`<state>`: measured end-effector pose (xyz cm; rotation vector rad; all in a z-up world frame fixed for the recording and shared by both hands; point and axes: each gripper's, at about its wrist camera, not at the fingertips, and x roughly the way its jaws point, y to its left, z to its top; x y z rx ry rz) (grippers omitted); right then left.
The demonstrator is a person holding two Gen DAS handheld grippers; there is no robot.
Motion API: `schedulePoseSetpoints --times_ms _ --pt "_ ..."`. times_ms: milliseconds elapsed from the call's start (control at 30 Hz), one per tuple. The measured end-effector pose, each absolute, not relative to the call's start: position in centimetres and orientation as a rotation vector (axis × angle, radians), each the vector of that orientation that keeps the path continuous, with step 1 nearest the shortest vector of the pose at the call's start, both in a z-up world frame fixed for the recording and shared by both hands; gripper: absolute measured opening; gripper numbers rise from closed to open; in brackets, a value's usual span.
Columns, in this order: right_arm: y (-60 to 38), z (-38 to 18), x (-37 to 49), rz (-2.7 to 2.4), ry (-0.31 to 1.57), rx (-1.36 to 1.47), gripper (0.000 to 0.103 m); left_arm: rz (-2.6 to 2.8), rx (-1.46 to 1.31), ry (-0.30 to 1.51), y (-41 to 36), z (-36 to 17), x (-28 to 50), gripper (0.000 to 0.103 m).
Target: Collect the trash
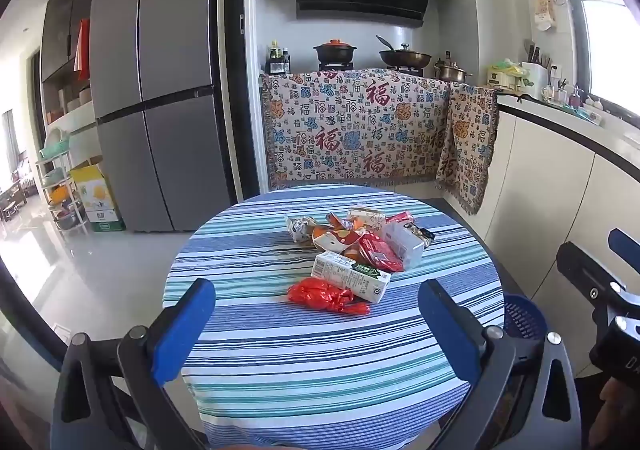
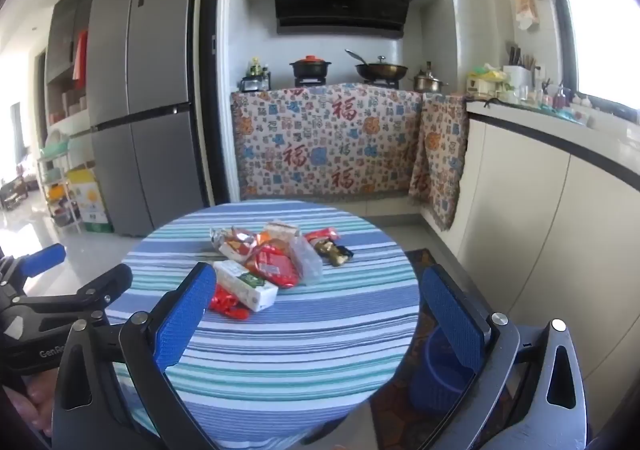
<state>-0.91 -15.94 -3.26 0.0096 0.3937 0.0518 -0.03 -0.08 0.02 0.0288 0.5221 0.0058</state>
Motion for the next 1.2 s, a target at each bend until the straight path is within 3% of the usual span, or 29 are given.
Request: schedulePoseSetpoints --times_ms 1200 --pt "-15.8 -3.0 -1.6 0.04 0.385 0.003 0.103 -0.025 0.035 0.539 -1.1 0.0 -0.5 0.103"
